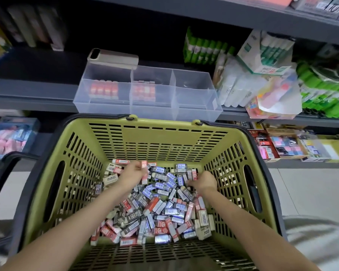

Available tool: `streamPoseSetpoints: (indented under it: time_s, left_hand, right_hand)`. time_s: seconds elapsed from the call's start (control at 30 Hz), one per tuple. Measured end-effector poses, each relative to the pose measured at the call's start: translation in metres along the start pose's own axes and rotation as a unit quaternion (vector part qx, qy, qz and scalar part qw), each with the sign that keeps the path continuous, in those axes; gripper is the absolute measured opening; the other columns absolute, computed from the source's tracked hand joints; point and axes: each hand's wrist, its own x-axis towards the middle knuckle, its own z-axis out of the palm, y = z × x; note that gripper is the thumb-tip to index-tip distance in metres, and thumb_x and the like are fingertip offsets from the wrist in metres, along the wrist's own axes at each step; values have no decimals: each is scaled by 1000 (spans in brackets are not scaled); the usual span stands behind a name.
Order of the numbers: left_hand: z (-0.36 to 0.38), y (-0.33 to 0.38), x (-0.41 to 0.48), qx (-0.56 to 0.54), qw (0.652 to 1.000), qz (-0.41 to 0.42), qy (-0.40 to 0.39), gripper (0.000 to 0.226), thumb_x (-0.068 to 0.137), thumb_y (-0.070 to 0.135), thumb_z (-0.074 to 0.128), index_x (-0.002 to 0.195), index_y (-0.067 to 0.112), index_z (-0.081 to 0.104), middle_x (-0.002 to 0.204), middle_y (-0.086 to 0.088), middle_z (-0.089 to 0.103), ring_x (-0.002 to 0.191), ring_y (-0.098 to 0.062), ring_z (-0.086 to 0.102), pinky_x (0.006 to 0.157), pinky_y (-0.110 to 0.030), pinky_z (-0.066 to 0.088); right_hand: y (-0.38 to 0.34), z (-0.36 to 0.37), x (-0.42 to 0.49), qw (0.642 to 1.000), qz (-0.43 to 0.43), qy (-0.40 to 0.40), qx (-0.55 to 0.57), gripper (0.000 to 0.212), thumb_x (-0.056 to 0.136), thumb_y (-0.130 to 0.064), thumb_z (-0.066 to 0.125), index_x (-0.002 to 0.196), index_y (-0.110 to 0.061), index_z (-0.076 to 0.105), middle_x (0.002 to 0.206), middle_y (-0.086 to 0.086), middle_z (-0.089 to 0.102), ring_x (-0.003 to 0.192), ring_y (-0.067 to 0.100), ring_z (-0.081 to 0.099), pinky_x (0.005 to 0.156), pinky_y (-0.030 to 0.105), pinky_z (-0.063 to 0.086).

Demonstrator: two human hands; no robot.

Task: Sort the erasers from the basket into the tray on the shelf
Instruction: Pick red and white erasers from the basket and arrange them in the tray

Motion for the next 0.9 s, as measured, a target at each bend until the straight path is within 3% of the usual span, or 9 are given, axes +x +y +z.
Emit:
streamPoseSetpoints:
  time_s: [0.1, 0.17, 0.27, 0.37, 0.47, 0.6, 0.7, 0.77, 0.9]
  left_hand:
    - [15, 10, -10, -184, 976, -107, -54, 15, 95, -2, 45, 100, 12, 49, 100, -12, 57, 92, -27, 59, 82, -42, 54]
    - [25, 12, -11, -245, 955, -152, -68, 17, 96, -1, 43, 111, 8, 47, 97, -16, 58, 86, -26, 59, 72, -38, 54]
    - [37, 9, -13, -284, 936, -189, -85, 19, 94, 2, 46, 113, 1, 45, 83, -13, 56, 70, -21, 53, 63, -31, 49]
    - [47, 5, -14, -249, 942, -176, -138, 23, 93, 19, 56, 109, 4, 50, 75, -6, 53, 64, -16, 48, 69, -32, 43]
    - [56, 4, -15, -231, 937, -145, -217, 35, 87, 36, 62, 106, 7, 59, 79, -4, 59, 72, -15, 51, 76, -28, 42]
    - [68, 0, -16, -245, 938, -172, -176, 32, 90, 25, 62, 112, 2, 57, 86, -9, 69, 76, -19, 64, 72, -31, 55]
    - [62, -5, -15, -223, 951, -174, -124, 28, 92, 16, 61, 114, 4, 50, 72, -8, 66, 58, -17, 64, 52, -28, 52]
    - [51, -6, -13, -227, 950, -176, -124, 24, 89, 16, 62, 109, 4, 55, 70, -7, 66, 55, -17, 64, 51, -27, 53]
    - [24, 2, -14, -234, 948, -167, -136, 19, 87, 17, 63, 100, 4, 59, 68, -6, 66, 58, -17, 62, 54, -27, 54]
  right_hand:
    - [3, 0, -1, 999, -7, 2, -39, 38, 79, -38, 72, 61, -15, 49, 53, -2, 49, 42, 11, 41, 41, 23, 34]
    - [6, -1, -2, 998, -18, -11, -52, 31, 81, -36, 71, 70, -11, 58, 59, -1, 54, 46, 11, 45, 43, 22, 39]
    - [10, -3, -3, 999, -33, -26, -26, 21, 83, -23, 70, 95, -7, 66, 87, 6, 69, 68, 15, 62, 65, 28, 56]
    - [0, -10, -15, 990, -61, -45, 121, 26, 81, -14, 71, 105, -7, 64, 101, 10, 68, 81, 17, 66, 74, 29, 57]
    - [-19, -16, -40, 953, -144, -190, 189, 12, 76, -8, 74, 85, -12, 66, 83, 7, 69, 57, 8, 60, 56, 20, 52]
    - [-21, -28, -51, 909, -156, -318, 218, 14, 79, -5, 69, 92, -8, 67, 88, 8, 70, 73, 16, 67, 63, 21, 55]
    - [4, -36, -33, 978, -101, -184, 5, 30, 81, -2, 67, 111, -4, 60, 98, 6, 65, 77, 13, 64, 72, 20, 54]
    - [19, -28, -28, 970, -92, -112, -197, 51, 80, -9, 70, 127, -8, 51, 112, 5, 62, 87, 13, 62, 81, 23, 54]
    - [34, 2, -27, 964, -153, -132, -172, 69, 75, -19, 76, 132, -16, 38, 121, 5, 60, 98, 20, 63, 90, 33, 51]
